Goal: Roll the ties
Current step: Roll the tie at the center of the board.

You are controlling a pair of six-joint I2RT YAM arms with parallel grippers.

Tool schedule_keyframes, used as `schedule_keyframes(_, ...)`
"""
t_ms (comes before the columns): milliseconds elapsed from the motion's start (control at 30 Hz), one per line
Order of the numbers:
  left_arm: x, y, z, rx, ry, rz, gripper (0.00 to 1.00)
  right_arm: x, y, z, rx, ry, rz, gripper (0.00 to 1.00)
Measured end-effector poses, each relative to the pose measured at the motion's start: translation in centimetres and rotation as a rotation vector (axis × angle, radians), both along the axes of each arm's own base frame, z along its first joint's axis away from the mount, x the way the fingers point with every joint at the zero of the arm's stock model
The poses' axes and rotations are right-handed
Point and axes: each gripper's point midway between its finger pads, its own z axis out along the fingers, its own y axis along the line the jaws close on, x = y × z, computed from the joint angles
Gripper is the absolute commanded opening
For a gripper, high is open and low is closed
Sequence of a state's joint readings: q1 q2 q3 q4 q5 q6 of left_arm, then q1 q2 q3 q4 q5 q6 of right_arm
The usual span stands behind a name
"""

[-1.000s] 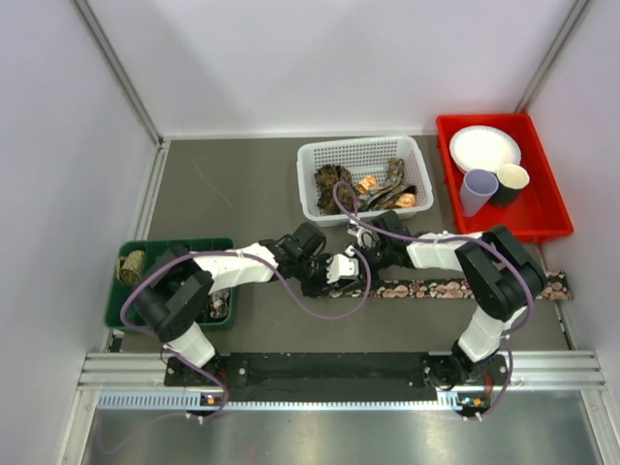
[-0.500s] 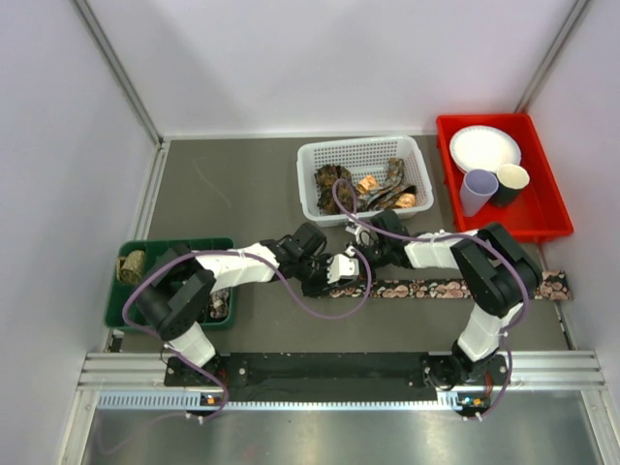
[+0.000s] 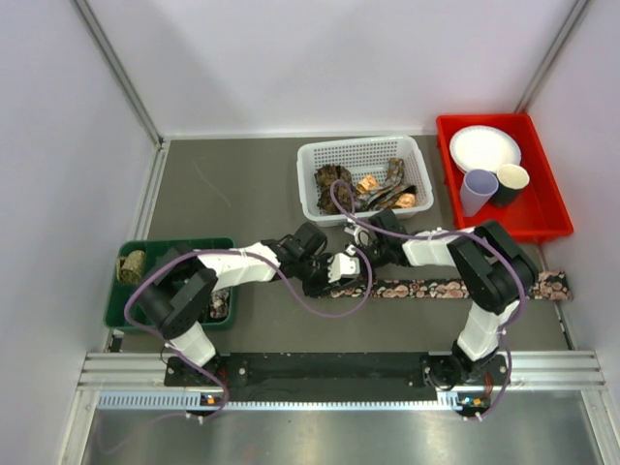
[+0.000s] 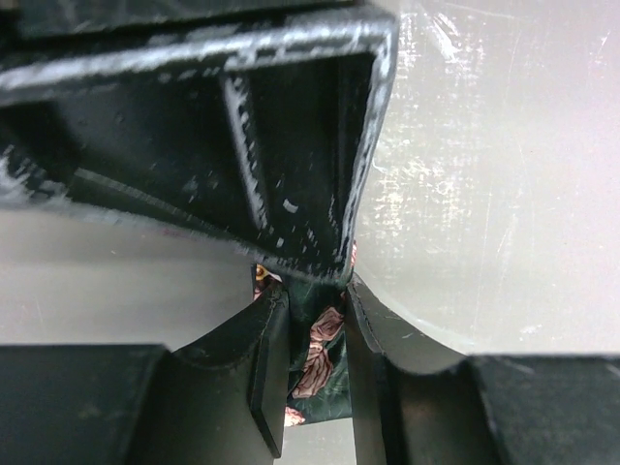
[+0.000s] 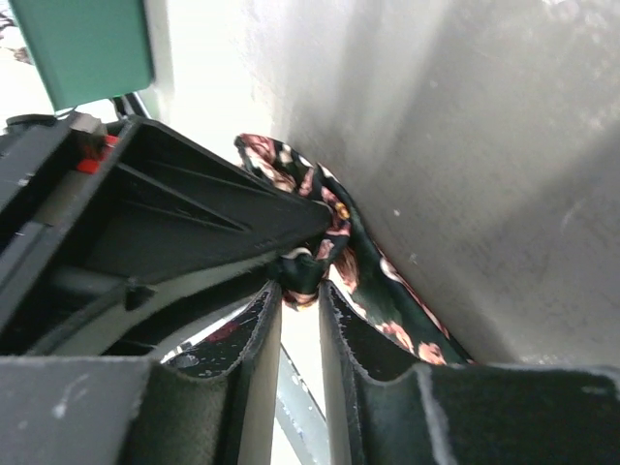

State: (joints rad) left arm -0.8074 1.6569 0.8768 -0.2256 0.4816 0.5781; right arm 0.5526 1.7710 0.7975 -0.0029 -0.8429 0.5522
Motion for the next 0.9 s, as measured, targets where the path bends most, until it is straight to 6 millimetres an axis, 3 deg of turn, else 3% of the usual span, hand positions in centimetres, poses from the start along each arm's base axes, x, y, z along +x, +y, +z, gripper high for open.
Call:
schedule_keyframes(33, 0.0, 0.0, 0.0, 0.001, 0.001, 0.000, 0.32, 0.1, 0.1, 0.1, 0.005, -0.001, 0.001, 0.14)
schedule_keyframes(67, 0.1, -0.1, 0.0, 0.001, 0.001, 0.000, 0.32, 0.1, 0.2, 0.2, 0.008, -0.003, 0.001, 0.01)
schedule_keyframes(200, 0.1, -0.2, 0.0, 0.000, 0.002, 0.001, 0.46, 0.2, 0.2, 0.1, 0.006, -0.005, 0.002, 0.00)
schedule_keyframes(233, 0.2, -0.2, 0.0, 0.000, 0.004, 0.003, 0.54, 0.2, 0.1, 0.0, 0.002, -0.004, 0.001, 0.00)
schedule_keyframes(400, 0.1, -0.2, 0.1, 0.000, 0.017, 0.019, 0.66, 0.5, -0.2, -0.6, -0.035, -0.017, 0.004, 0.00)
schedule_keyframes(567, 1.2, 1.0, 1.2, -0.009, 0.009, 0.065, 0.69, 0.7, -0.7, -1.3, -0.082, -0.040, 0.002, 0.00)
schedule_keyframes(800, 4.7, 4.1, 4.1, -0.073, -0.030, 0.165, 0.67, 0.9, -1.2, -1.9, -0.115, -0.060, 0.003, 0.00)
schedule_keyframes(900, 5.7, 4.5, 4.9, -0.090, -0.061, 0.193, 0.67, 0.9, -1.1, -1.9, -0.118, -0.061, 0.004, 0.00)
